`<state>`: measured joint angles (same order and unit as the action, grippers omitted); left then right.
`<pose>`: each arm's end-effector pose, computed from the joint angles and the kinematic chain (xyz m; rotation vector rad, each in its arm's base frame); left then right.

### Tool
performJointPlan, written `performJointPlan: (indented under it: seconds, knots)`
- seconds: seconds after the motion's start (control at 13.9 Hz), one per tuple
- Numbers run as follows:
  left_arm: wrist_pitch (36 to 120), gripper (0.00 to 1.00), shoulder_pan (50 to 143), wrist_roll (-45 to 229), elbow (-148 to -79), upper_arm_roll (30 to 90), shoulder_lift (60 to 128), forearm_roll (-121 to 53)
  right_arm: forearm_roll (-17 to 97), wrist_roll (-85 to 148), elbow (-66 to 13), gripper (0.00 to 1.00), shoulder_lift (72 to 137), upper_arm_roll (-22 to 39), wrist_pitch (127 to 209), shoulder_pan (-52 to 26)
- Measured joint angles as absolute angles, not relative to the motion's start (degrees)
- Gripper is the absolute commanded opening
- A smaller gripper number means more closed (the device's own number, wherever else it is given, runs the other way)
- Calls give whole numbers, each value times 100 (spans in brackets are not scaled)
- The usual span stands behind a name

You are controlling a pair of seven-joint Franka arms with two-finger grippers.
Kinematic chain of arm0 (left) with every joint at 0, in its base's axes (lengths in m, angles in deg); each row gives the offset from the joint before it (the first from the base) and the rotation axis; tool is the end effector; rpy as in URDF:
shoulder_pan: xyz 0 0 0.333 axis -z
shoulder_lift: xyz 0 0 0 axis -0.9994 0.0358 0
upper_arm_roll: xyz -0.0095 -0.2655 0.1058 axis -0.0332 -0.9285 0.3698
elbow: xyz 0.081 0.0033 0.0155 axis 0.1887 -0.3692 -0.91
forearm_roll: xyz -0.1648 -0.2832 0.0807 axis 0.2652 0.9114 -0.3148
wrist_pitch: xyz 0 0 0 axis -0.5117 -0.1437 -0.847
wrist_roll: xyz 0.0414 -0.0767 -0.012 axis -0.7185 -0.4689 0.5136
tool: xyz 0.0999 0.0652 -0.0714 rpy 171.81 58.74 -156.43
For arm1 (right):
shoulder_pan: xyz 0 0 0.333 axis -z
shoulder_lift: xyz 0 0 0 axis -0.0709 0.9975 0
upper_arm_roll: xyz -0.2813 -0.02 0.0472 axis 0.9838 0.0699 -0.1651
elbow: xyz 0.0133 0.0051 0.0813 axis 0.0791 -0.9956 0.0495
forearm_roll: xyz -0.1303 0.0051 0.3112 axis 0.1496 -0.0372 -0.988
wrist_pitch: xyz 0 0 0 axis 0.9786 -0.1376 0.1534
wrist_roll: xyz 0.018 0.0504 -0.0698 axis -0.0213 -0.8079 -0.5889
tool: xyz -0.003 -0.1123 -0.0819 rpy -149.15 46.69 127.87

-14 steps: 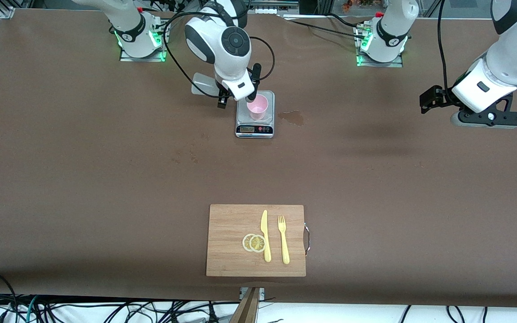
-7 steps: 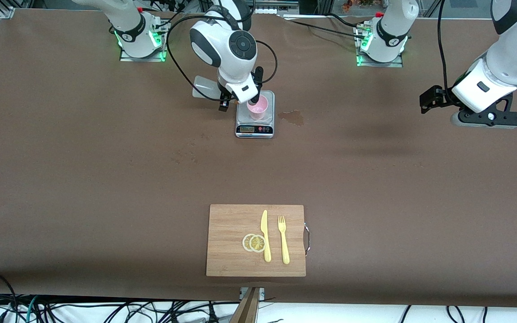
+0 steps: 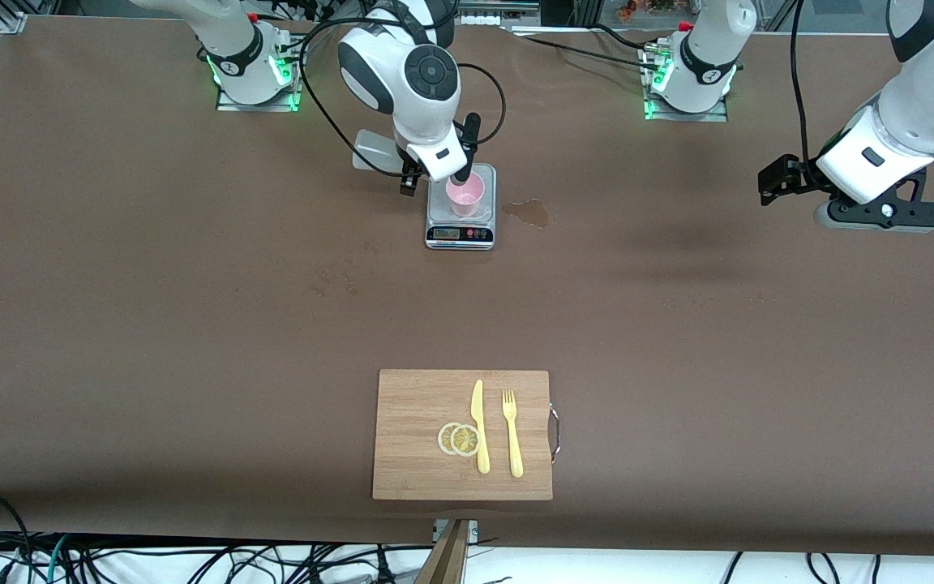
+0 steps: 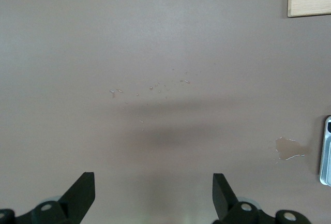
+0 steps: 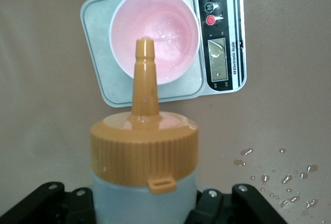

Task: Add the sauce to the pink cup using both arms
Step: 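Tilt the bottle nozzle into the cup and squeeze sauce, then carry the bottle back with the right gripper and lower it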

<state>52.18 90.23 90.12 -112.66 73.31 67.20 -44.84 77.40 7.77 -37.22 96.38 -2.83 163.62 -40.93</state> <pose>0.4797 -0.0583 0.5091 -3.0952 0.0835 0.1808 0.3333 0.4046 0.3088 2.3760 1.9850 -0.3800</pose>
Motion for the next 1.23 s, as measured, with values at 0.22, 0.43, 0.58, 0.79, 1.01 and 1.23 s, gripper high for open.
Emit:
performJointPlan:
  seconds: [0.22,0.43,0.58,0.79,1.01,1.23]
  knots:
    - [5218,100,9023,9012,-11266,7331,6720,-4484,7552,712,-3722,0,9481,-283,16352,-4051]
    - [5218,100,9023,9012,-11266,7331,6720,-4484,7253,481,-3721,0,9244,-281,16277,-3920]
    - [5218,100,9023,9012,-11266,7331,6720,-4484,6980,276,-3720,0,9039,-281,16202,-3787]
    - [5218,100,9023,9012,-11266,7331,6720,-4484,6523,-186,-3709,0,8649,-279,15963,-3455]
    - [5218,100,9022,9005,-11266,7331,6720,-4483,5962,-969,-3693,0,8228,-267,15619,-2807]
    - [5218,100,9022,8999,-11266,7331,6720,-4483,5375,-1952,-3675,0,8053,-206,15520,-1994]
